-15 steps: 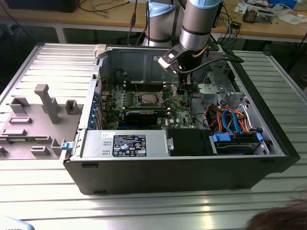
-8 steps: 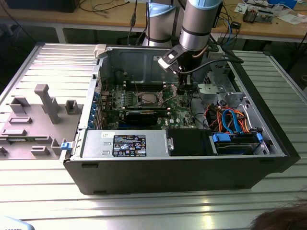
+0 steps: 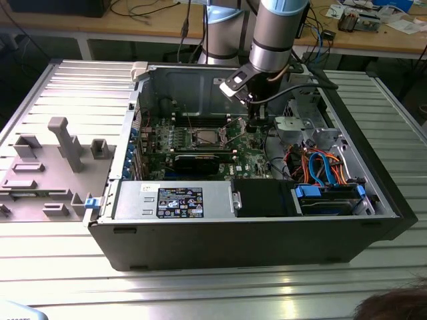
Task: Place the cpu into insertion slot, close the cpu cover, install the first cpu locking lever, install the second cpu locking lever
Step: 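Close the cpu cover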
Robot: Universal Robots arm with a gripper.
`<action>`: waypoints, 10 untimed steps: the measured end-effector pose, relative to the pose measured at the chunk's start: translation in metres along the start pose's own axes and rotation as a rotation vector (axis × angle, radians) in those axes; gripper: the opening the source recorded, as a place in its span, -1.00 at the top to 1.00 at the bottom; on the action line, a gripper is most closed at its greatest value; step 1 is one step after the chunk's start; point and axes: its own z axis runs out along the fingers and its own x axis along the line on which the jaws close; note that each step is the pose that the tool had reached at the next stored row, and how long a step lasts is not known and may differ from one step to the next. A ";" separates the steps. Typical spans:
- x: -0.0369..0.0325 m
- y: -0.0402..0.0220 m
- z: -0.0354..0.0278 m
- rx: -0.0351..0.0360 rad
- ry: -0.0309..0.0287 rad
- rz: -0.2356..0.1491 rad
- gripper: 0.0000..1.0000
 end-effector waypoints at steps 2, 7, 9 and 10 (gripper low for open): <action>0.0000 0.0000 0.0009 0.0000 0.0001 0.000 0.79; 0.0000 0.0000 0.0026 0.0000 0.0001 0.000 0.79; 0.0000 0.0000 0.0035 0.0000 0.0000 0.000 0.79; 0.0000 0.0000 0.0039 0.0000 0.0000 0.000 0.79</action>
